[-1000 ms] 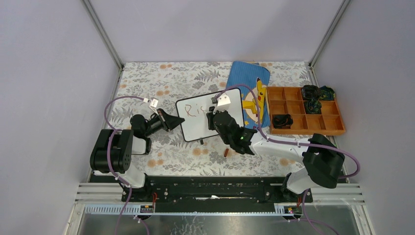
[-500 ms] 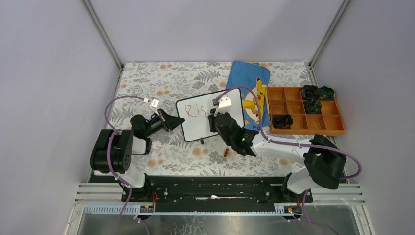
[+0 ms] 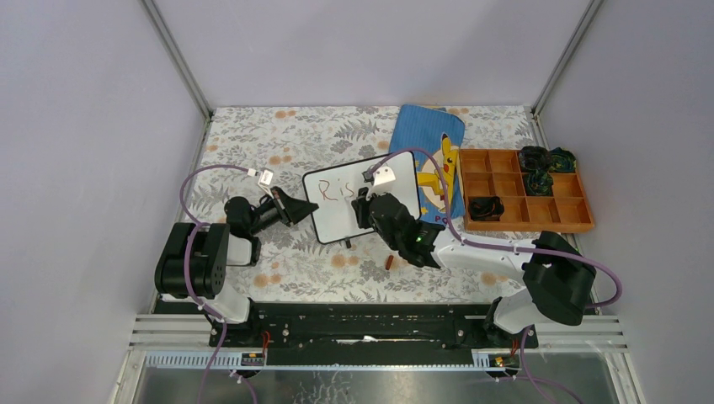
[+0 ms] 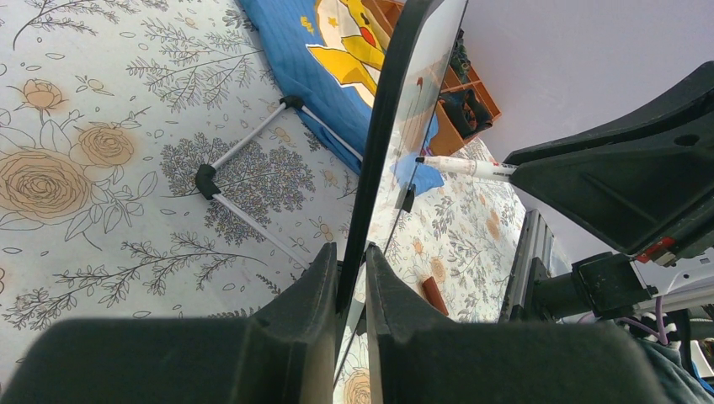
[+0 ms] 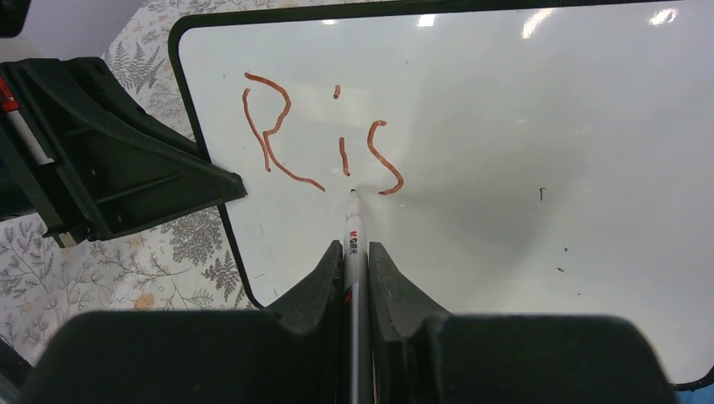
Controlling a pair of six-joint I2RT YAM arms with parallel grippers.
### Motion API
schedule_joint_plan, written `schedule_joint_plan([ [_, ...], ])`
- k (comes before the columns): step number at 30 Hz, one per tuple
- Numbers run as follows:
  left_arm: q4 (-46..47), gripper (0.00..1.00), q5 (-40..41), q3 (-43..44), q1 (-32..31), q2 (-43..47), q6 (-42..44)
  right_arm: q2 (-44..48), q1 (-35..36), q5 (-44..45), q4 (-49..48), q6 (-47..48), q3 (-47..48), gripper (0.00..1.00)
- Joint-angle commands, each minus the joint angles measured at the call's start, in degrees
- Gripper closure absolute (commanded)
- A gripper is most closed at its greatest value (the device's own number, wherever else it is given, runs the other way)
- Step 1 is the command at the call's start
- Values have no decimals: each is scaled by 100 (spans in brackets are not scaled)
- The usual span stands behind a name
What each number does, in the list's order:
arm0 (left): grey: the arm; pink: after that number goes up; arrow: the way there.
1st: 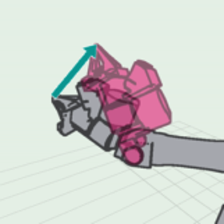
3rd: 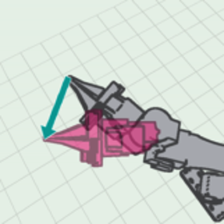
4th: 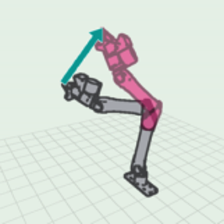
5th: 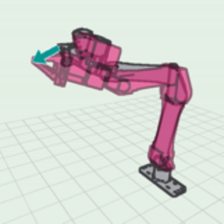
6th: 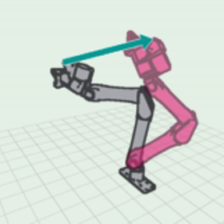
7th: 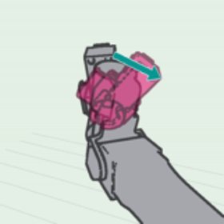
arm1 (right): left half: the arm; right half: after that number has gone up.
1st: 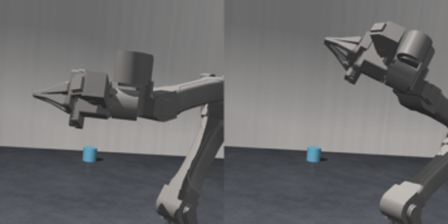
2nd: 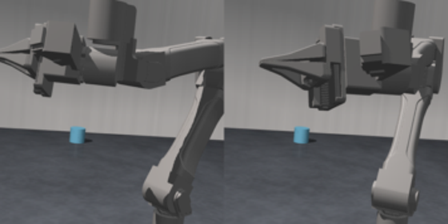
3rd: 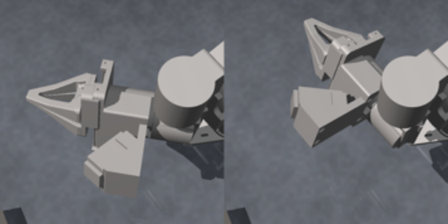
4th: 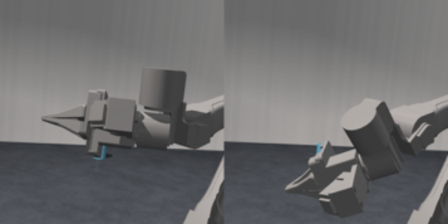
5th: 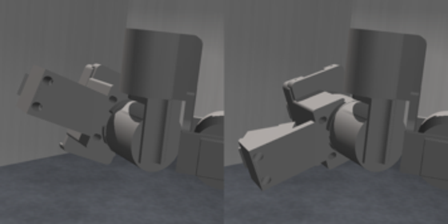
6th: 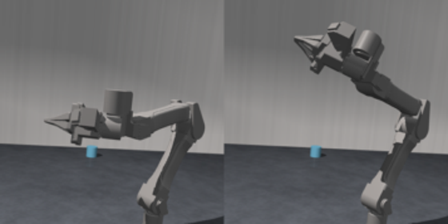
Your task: Write a sentence on the whiteboard
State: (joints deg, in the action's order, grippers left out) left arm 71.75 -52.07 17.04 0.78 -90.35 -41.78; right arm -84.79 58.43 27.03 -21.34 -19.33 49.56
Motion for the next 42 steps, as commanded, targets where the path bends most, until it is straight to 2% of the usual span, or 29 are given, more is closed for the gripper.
schedule_joint_plan([
  [1, -292, 100, 83, 67, -44, 17, 161, 161, -25, -61, -349, -3, 38, 100],
  [14, -409, 100, 105, 72, -54, 82, 235, 1114, -57, 651, -301, 271, -590, 100],
  [26, -486, 100, 104, 80, -59, 109, 284, 754, -69, 525, -575, 216, -341, 100],
  [42, -592, 100, 101, 111, -52, 111, 332, 270, -137, 785, -791, 218, -72, 100],
])
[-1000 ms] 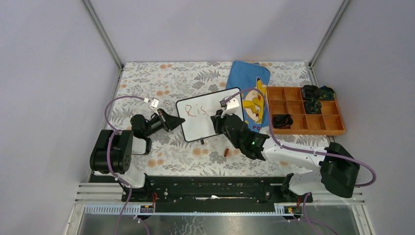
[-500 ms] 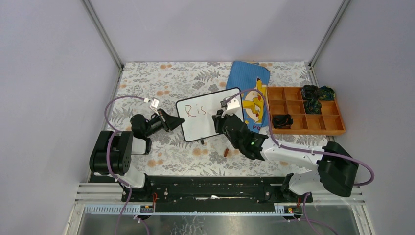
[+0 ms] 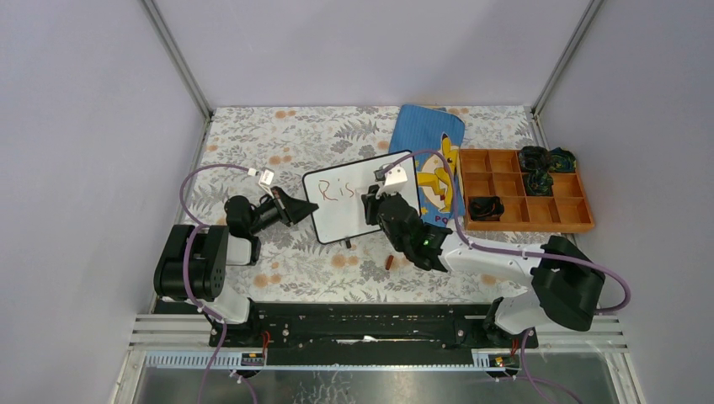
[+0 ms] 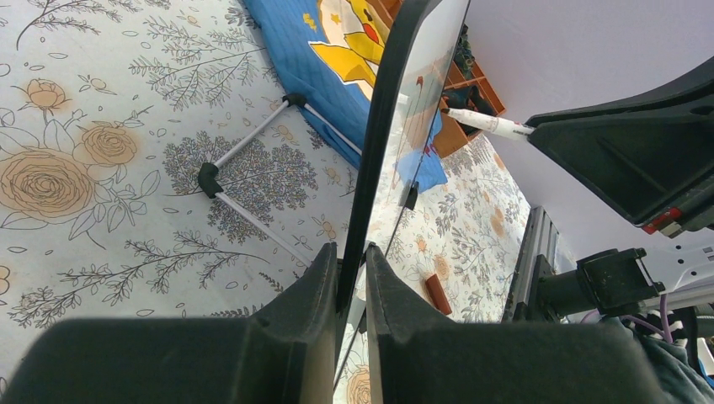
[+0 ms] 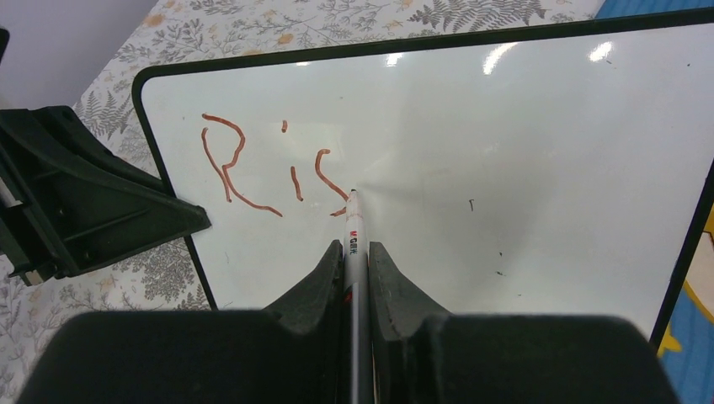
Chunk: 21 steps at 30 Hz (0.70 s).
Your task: Write a sentence on the whiteboard
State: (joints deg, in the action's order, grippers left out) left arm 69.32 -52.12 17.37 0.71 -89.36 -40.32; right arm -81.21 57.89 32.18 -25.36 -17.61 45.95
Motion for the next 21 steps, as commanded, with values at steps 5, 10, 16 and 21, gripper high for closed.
schedule_joint_plan([
  [5, -365, 100, 105, 87, -46, 20, 199, -229, -158, 319, -373, 47, 310, 100],
  [10, -408, 100, 106, 84, -47, 24, 228, -231, -222, 440, -324, -6, 233, 100],
  [16, -428, 100, 106, 92, -46, 12, 243, -163, -258, 631, -322, 3, 210, 100],
  [21, -441, 100, 105, 92, -49, 16, 250, -166, -269, 630, -349, 73, 280, 100],
])
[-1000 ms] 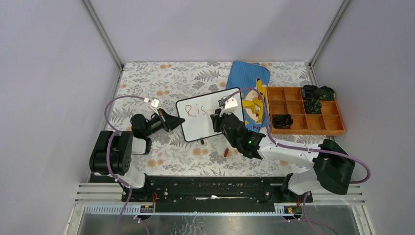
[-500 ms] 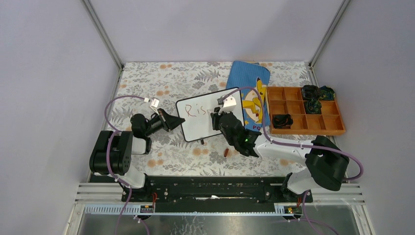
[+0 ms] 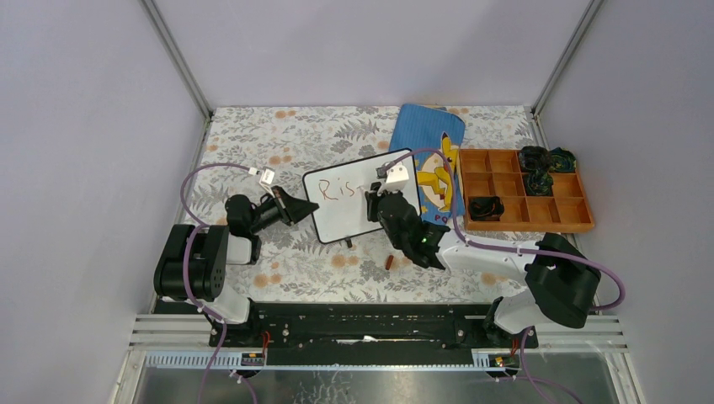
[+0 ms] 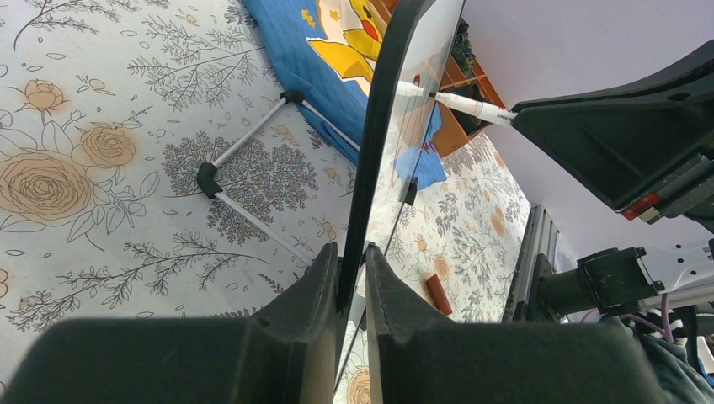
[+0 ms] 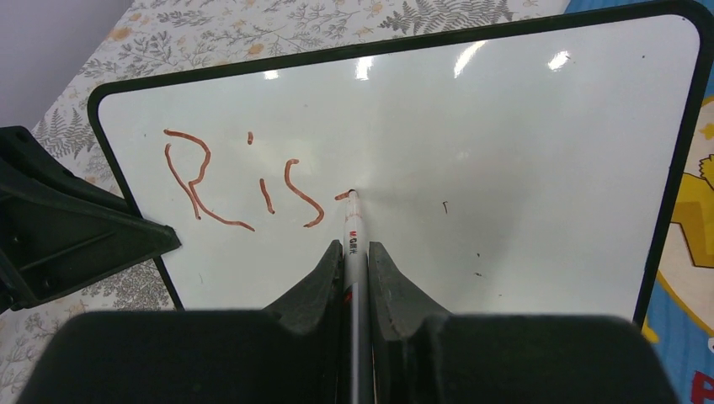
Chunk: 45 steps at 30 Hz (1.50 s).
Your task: Write a sentence on the whiteboard
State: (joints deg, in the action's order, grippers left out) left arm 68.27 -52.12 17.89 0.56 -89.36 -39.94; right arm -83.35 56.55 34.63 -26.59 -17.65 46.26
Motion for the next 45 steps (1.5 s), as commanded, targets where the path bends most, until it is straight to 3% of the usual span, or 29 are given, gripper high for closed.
schedule_joint_plan([
  [1, -355, 100, 105, 39, -32, 23, 226, 41, -137, 393, -237, 99, 270, 100],
  [25, -474, 100, 123, 82, -33, 15, 279, -107, -119, -191, -54, 124, 349, 100],
  [45, -569, 100, 140, 92, -30, 50, 329, 197, -85, -35, 179, -40, -171, 100],
])
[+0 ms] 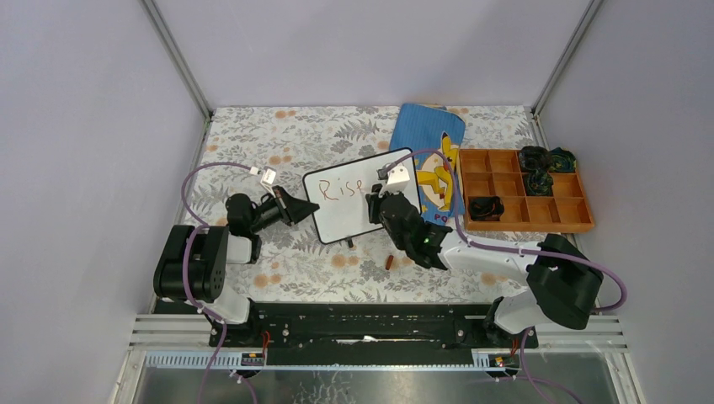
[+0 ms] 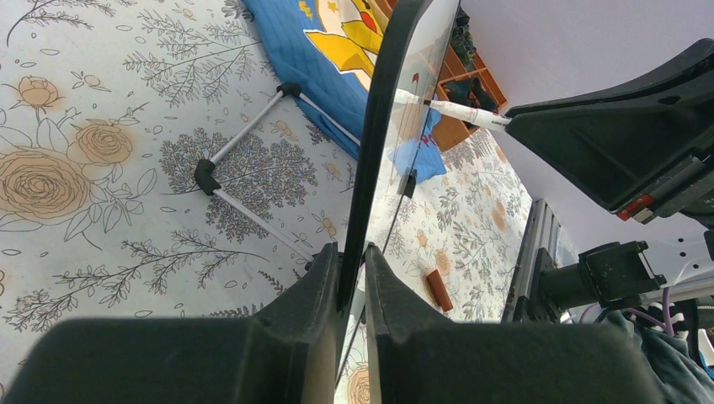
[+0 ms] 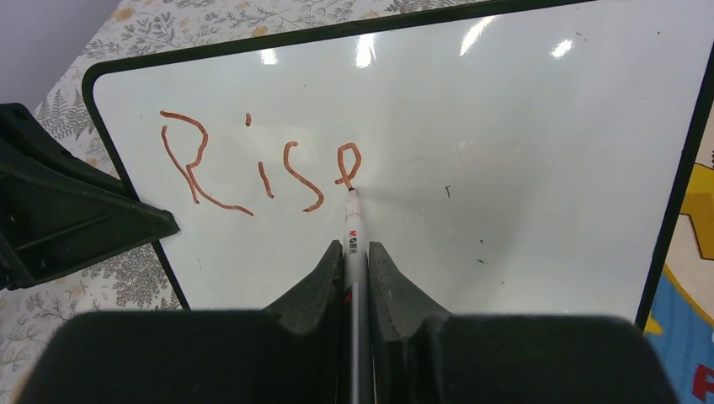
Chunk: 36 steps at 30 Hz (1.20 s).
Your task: Write a sentence on the whiteboard
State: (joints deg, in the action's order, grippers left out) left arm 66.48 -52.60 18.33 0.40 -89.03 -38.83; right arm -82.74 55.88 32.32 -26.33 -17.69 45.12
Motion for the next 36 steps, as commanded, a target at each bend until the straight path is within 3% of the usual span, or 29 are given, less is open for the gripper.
schedule_joint_plan([
  [1, -395, 100, 189, 48, -14, 18, 218, 140, -16, 246, 183, -49, -56, 100],
  [12, -431, 100, 188, 57, -22, 26, 231, 205, -34, 907, 351, -17, 49, 100],
  [25, -449, 100, 189, 57, -137, 35, 252, 925, -35, 464, -151, 155, -373, 100],
  [36, -599, 100, 191, 70, -178, 99, 347, 777, -99, 476, -149, 14, -298, 100],
])
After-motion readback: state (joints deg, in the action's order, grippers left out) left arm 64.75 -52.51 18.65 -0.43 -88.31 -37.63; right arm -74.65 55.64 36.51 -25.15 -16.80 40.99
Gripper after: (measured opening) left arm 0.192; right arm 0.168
